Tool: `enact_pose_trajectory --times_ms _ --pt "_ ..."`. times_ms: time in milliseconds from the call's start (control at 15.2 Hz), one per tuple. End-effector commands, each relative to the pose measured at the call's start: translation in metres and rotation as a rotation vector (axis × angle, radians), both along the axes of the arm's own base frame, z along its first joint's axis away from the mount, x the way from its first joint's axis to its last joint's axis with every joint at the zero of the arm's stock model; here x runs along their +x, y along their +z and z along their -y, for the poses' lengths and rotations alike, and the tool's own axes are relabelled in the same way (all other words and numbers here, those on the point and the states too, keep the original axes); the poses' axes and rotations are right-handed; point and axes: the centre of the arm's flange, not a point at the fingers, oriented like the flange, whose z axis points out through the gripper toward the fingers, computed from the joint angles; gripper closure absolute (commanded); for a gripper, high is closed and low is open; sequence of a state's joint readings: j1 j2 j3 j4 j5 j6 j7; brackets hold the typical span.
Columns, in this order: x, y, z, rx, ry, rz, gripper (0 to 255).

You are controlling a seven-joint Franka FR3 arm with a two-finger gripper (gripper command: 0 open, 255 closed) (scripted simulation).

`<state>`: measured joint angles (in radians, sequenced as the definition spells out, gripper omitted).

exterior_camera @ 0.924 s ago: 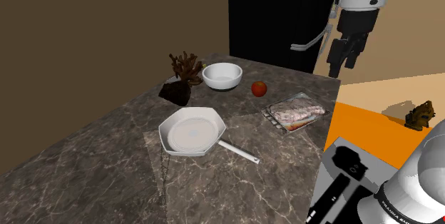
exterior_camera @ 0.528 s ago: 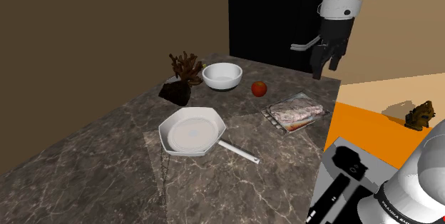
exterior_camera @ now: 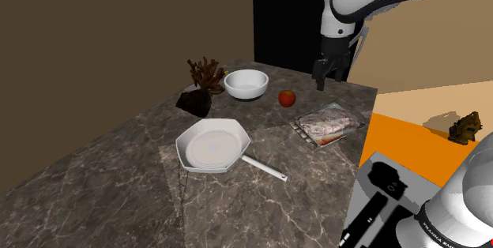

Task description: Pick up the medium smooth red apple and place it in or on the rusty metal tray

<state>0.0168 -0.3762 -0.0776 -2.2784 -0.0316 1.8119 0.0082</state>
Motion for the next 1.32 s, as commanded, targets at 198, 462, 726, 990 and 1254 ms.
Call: enact_pose_trajectory --times_ms 198,462,726,990,1254 --pt "0.054 -0.036 0.005 -0.012 -0.012 -0.001 0" --pt "0.099 -0.064 0.011 -0.022 -0.022 -0.002 0" --pt "0.143 -0.091 0.018 -0.032 -0.032 -0.003 0" --pt "0.182 -0.115 0.025 -0.040 -0.041 -0.005 0" --pt "0.180 -0.136 0.025 -0.040 -0.041 -0.005 0"
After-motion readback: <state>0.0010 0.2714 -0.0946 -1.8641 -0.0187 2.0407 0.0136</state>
